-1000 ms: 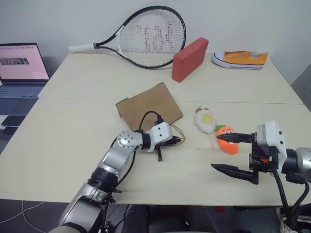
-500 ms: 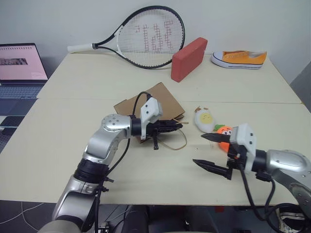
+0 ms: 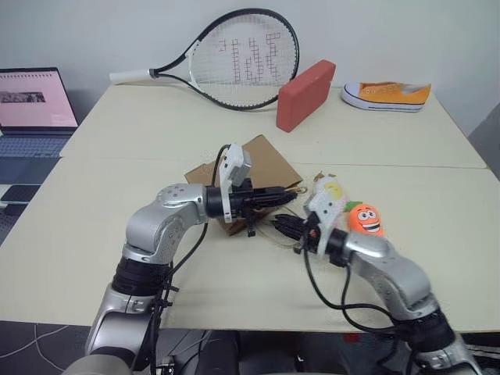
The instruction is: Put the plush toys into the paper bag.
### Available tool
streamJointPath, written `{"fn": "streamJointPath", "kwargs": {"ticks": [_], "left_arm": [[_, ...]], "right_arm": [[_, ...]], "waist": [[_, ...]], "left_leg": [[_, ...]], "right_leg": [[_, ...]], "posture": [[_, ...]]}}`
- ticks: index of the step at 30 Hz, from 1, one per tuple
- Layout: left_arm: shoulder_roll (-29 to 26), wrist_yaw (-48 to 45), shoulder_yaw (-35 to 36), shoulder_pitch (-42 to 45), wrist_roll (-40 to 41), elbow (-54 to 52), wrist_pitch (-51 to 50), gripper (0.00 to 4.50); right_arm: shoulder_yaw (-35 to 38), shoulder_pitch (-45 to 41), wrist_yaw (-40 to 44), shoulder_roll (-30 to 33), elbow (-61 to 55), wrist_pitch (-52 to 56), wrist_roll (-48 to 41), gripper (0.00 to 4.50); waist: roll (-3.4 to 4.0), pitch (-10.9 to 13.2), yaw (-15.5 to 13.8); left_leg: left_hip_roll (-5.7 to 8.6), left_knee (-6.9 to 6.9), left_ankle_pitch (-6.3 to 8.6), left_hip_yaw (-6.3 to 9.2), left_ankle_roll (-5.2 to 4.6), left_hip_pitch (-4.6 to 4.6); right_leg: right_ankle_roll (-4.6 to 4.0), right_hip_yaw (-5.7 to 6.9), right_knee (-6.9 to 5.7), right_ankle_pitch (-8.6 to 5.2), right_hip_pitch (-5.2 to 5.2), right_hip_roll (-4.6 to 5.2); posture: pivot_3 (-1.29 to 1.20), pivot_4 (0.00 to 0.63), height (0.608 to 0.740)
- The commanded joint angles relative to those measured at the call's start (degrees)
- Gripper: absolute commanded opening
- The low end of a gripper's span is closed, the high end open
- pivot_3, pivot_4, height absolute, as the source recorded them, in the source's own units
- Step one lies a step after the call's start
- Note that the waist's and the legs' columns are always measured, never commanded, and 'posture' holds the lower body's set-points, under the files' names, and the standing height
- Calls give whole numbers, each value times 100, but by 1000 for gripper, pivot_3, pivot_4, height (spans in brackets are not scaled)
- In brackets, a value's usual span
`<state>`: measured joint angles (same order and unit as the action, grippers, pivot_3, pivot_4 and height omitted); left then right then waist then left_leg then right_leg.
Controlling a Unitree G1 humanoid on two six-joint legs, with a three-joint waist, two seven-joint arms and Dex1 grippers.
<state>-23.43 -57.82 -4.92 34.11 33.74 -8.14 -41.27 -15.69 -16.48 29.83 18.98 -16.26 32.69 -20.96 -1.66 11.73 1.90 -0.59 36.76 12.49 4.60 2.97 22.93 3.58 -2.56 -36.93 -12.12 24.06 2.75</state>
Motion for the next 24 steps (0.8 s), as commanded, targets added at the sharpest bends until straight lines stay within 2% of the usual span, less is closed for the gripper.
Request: {"fn": "streamJointPath", "kwargs": {"ticks": [1,7,13,20,24], "left_arm": [[13,126,221,144,270,-196,-122,0],[-1,237,244,171,384,-218,-179,0],[101,455,414,286,518,-94,-233,0],[211,900,833,549,775,57,-329,0],[69,980,1055,834,850,116,-324,0]], "right_arm": [[20,-294,-331,-455,477,-518,378,41],[36,-732,-727,-1227,1694,-1298,952,41],[86,-969,-1032,-1707,2664,-1876,1367,41],[1,-910,-1191,-1938,3252,-2087,1741,41],[9,-840,-1275,-2026,3313,-1967,1871,41]], "waist": [[0,0,1],[0,0,12],[0,0,11],[0,0,34],[-1,-3,53]], "left_leg": [[-1,-1,0,1,0,-1],[-6,-3,0,4,0,-2],[-7,-12,0,9,0,-2],[-7,-14,0,10,0,-6],[-9,-13,-1,12,1,-9]], "right_leg": [[0,0,1,0,-1,-2],[-1,-1,0,1,-1,-9],[4,0,0,7,1,-12],[13,-1,-2,13,0,-13],[15,-1,-3,15,-2,-16]], "posture": [[0,150,740],[0,150,740],[0,150,740],[0,150,740],[0,150,740]]}}
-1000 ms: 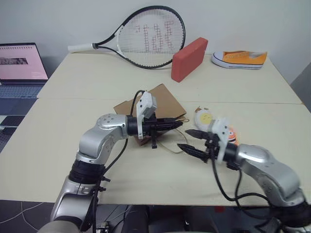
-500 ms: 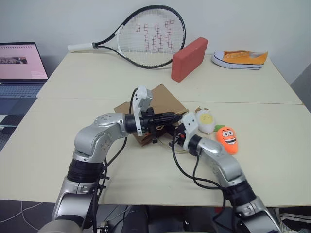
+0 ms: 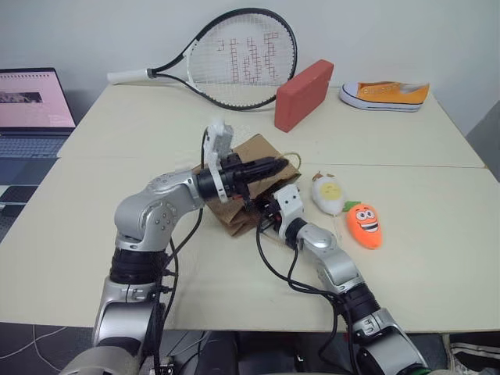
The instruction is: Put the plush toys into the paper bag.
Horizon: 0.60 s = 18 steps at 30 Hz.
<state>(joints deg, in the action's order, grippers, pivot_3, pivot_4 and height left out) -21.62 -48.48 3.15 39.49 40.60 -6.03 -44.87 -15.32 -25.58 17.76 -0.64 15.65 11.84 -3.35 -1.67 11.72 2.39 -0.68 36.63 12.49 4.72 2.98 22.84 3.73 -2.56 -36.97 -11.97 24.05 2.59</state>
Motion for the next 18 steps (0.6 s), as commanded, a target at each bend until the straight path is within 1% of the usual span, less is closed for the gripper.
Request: {"fn": "streamJointPath", "kwargs": {"ticks": [1,7,12,14,18], "left_arm": [[-198,28,277,415,116,-77,81,0],[-608,-108,267,1108,-211,114,501,0],[-707,-161,201,1556,-636,461,1179,0],[-743,-220,149,1672,-841,606,1470,0],[-804,-383,72,1697,-1039,821,1732,0]], "right_arm": [[-35,81,-99,-74,137,167,145,41],[-40,136,-117,-130,109,399,229,41],[-59,172,-119,-173,63,503,311,41],[-62,182,-127,-191,56,532,334,41],[-64,189,-137,-208,41,562,367,41]], "waist": [[0,-1,10],[-2,-4,29],[-3,-5,36],[-4,-6,42],[-3,-6,55]], "left_leg": [[0,0,0,0,0,-2],[-2,-1,0,3,0,-3],[-2,-2,0,4,0,-3],[-3,-4,0,3,0,-3],[-3,-18,0,3,0,-8]], "right_leg": [[0,0,0,0,-2,0],[-1,0,0,0,-2,-5],[-1,0,0,0,-2,-6],[-1,0,1,0,-2,-7],[-2,-1,0,-1,0,-6]], "posture": [[0,150,740],[0,150,740],[0,150,740],[0,150,740],[0,150,740]]}}
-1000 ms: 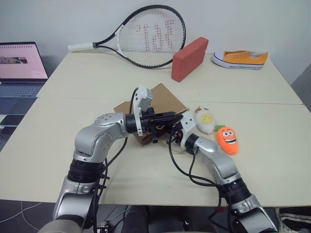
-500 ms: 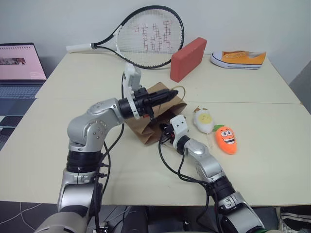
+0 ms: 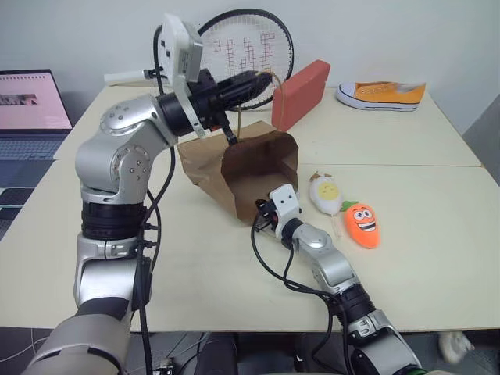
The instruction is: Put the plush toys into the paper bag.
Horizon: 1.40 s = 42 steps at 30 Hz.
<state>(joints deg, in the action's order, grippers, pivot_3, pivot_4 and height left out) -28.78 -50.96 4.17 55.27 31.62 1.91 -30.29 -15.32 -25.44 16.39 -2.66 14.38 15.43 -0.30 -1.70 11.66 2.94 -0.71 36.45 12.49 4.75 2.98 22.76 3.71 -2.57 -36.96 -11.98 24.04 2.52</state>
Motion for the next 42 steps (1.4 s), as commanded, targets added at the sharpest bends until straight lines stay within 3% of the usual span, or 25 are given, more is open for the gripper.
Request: {"fn": "streamJointPath", "kwargs": {"ticks": [1,9,15,23,30,33,36,39,42], "left_arm": [[-94,-177,-64,65,-178,34,307,0],[119,-170,-200,-403,-243,-227,388,0],[360,-68,-97,-571,150,-600,8,0],[393,-115,-283,-838,200,-843,-150,0],[518,-109,-428,-947,143,-842,-103,0],[575,-111,-448,-993,139,-829,-91,0],[608,-115,-464,-1028,151,-830,-93,0],[584,-190,-508,-1120,169,-843,-131,0],[468,-361,-581,-1260,159,-883,-173,0]], "right_arm": [[-59,176,-1,-11,164,209,68,41],[15,131,50,-29,-27,263,40,41],[110,310,220,75,-935,657,-133,41],[155,650,695,682,-3036,1725,-554,41],[994,720,1154,1428,-4824,3283,-1809,41],[1638,658,1373,2005,-5298,3820,-2341,640],[2039,564,1485,2514,-5431,4045,-2628,1665],[1941,645,1785,3388,-5386,3771,-2405,2762],[1223,892,1677,4098,-4973,2921,-1425,3746]], "waist": [[0,0,1],[0,0,4],[0,1,-14],[1,1,0],[0,1,-9],[0,1,-23],[0,1,-53],[1,1,-53],[0,1,-50]], "left_leg": [[0,-4,0,0,0,-1],[-2,-8,0,1,0,0],[-2,-12,0,3,0,7],[-2,-23,0,2,0,6],[-2,-24,0,3,0,8],[-2,-24,0,3,0,8],[-2,-24,0,1,0,8],[-2,-25,0,-1,0,7],[-2,-30,0,-2,0,5]], "right_leg": [[-1,0,0,0,0,0],[-1,0,1,-1,1,-1],[-2,1,4,-2,5,-1],[-6,1,4,-4,11,-2],[-8,2,7,-6,10,-1],[-12,4,7,-8,10,-1],[-13,3,9,-9,9,-1],[-15,2,9,-10,9,-1],[-19,3,9,-14,11,-1]], "posture": [[0,150,740],[0,150,740],[0,150,740],[0,150,740],[0,150,740],[0,150,740],[0,150,740],[0,150,740],[0,150,740]]}}
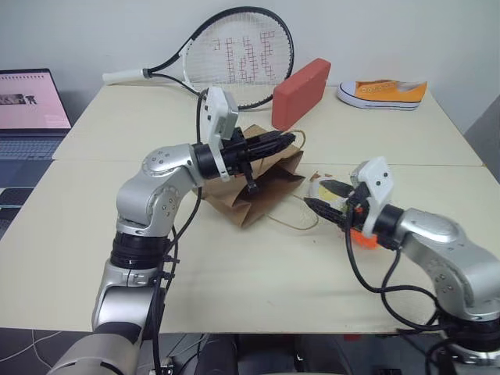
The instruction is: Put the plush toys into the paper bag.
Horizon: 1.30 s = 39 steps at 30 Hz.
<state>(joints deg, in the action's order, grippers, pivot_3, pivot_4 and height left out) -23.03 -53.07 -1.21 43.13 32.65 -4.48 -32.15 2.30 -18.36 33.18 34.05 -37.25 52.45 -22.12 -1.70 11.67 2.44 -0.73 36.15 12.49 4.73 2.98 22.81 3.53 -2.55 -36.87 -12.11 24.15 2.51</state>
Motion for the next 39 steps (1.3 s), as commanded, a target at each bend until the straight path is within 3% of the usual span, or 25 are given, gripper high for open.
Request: {"fn": "streamJointPath", "kwargs": {"ticks": [1,8,16,19,28,32,39], "left_arm": [[-159,-209,-62,-90,56,-249,-7,0],[-477,-408,-74,-305,-82,-173,69,0],[-341,-265,54,-209,44,-179,4,0],[-320,-237,32,-221,44,-202,1,0],[-288,-218,-17,-274,67,-243,-27,0],[-281,-227,-36,-272,70,-252,-37,0],[-247,-255,18,-166,145,-198,-103,0]], "right_arm": [[-731,244,-60,546,323,-1036,1021,3800],[-1543,249,-247,673,1045,-2047,2143,3800],[-2022,-41,-514,530,2251,-2953,3279,3800],[-2056,-156,-599,386,2592,-3184,3527,3186],[-1689,-257,-665,107,2839,-3502,3675,30],[-1211,-176,-294,-35,2290,-3044,3084,30],[-605,56,753,16,493,-1207,1403,30]], "waist": [[-1,0,-5],[-2,0,19],[-2,1,-15],[-2,1,-11],[-2,1,-12],[-2,1,-14],[-2,1,-27]], "left_leg": [[0,-2,0,0,0,0],[0,0,0,-3,0,1],[1,0,0,-2,1,2],[1,1,0,-2,1,1],[1,1,-1,-2,1,0],[1,1,-1,-2,1,0],[0,0,0,3,1,0]], "right_leg": [[-2,1,1,-2,0,0],[-1,-3,1,-2,2,0],[0,-2,2,-1,1,0],[0,-3,1,0,1,0],[1,-3,0,0,-1,0],[1,-3,0,1,-1,0],[1,-1,-2,1,-2,0]], "posture": [[0,150,740],[0,150,740],[0,150,740],[0,150,740],[0,150,740],[0,150,740],[0,150,740]]}}
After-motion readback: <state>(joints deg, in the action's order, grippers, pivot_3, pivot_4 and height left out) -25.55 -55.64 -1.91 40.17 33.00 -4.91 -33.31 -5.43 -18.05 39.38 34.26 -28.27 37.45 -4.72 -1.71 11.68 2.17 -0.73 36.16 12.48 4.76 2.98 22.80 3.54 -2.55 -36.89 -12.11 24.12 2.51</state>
